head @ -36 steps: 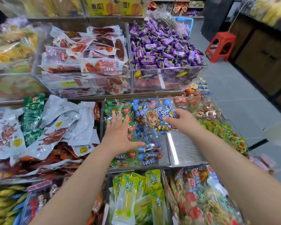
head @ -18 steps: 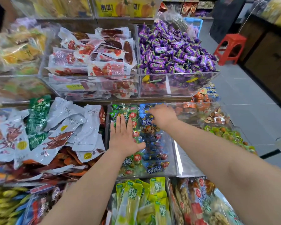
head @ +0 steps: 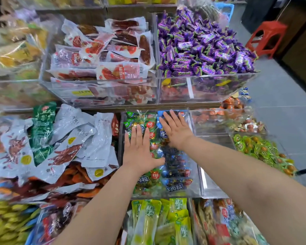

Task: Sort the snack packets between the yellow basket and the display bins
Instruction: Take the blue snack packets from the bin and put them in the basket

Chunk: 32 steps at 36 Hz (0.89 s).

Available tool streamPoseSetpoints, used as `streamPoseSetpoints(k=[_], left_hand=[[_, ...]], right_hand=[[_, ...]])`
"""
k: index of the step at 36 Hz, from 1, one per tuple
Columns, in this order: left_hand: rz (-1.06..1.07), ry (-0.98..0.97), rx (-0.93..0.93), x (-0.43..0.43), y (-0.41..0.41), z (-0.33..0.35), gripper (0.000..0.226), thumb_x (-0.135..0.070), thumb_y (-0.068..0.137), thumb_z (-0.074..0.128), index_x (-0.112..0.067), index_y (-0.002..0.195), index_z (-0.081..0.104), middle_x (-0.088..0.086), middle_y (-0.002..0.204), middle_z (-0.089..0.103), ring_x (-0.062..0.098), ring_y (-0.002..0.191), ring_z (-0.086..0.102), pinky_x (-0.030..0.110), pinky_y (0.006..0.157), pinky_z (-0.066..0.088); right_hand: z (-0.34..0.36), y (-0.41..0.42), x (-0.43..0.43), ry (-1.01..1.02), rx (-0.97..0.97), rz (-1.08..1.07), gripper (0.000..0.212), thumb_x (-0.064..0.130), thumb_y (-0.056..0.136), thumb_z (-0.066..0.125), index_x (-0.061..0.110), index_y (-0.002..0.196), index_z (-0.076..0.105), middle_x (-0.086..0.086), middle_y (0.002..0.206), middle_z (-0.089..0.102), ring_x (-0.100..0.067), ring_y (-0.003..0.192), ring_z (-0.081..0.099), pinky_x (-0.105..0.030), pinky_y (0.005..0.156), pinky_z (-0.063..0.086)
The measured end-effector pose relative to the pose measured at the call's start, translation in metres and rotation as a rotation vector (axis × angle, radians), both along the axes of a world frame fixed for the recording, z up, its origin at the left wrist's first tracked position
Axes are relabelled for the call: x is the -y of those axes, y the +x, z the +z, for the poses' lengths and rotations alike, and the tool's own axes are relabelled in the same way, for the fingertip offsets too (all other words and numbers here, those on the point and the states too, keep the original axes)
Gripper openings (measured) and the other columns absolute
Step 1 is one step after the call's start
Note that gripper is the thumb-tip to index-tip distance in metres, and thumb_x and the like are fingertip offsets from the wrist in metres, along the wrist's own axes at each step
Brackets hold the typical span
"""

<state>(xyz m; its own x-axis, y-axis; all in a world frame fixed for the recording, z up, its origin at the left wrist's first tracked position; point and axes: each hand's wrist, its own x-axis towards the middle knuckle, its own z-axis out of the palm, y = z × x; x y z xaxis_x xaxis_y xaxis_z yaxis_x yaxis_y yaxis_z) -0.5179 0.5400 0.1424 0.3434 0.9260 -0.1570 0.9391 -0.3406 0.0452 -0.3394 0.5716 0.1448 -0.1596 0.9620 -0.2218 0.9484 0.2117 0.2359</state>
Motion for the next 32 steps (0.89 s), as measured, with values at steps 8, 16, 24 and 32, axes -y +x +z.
streamPoseSetpoints(k=[8, 16, 24, 32], left_hand=[[0.019, -0.063, -0.014, -0.004, 0.000, 0.003, 0.125, -0.089, 0.063, 0.036, -0.020, 0.148, -0.023, 0.010, 0.156, -0.029, 0.024, 0.141, -0.031, 0.044, 0.108, -0.025], [0.161, -0.351, 0.407, 0.006, -0.003, 0.050, 0.113, -0.070, 0.067, 0.069, -0.028, 0.154, 0.010, 0.003, 0.161, -0.010, 0.023, 0.148, -0.007, 0.045, 0.118, -0.002], [0.450, -0.221, 1.108, 0.083, 0.007, 0.079, 0.008, -0.022, 0.089, 0.063, -0.020, 0.095, 0.067, -0.002, 0.095, 0.069, 0.008, 0.077, 0.066, 0.021, 0.067, 0.052], [0.553, -0.674, 1.214, 0.167, 0.015, 0.038, 0.014, -0.011, 0.095, 0.054, -0.011, 0.082, 0.058, 0.001, 0.055, 0.062, 0.009, 0.038, 0.056, 0.017, 0.038, 0.043]], right_hand=[[0.004, -0.001, 0.001, -0.025, 0.033, 0.008, 0.099, 0.040, 0.090, 0.052, 0.018, 0.141, -0.031, -0.008, 0.155, -0.025, -0.033, 0.139, -0.028, -0.050, 0.105, -0.023], [0.036, 0.004, 0.032, -0.037, -0.313, 0.036, 0.082, 0.037, 0.094, 0.048, 0.015, 0.150, -0.009, -0.007, 0.157, -0.015, -0.026, 0.143, -0.019, -0.039, 0.114, -0.012], [0.043, 0.018, 0.122, 0.139, -1.128, -0.265, 0.028, 0.010, 0.091, 0.052, 0.017, 0.116, 0.064, 0.002, 0.109, 0.065, -0.015, 0.105, 0.058, -0.026, 0.091, 0.044], [-0.001, 0.025, 0.235, 0.273, -1.447, -0.739, 0.035, 0.003, 0.091, 0.051, 0.034, 0.079, 0.062, 0.009, 0.077, 0.064, -0.016, 0.074, 0.059, -0.028, 0.073, 0.047]])
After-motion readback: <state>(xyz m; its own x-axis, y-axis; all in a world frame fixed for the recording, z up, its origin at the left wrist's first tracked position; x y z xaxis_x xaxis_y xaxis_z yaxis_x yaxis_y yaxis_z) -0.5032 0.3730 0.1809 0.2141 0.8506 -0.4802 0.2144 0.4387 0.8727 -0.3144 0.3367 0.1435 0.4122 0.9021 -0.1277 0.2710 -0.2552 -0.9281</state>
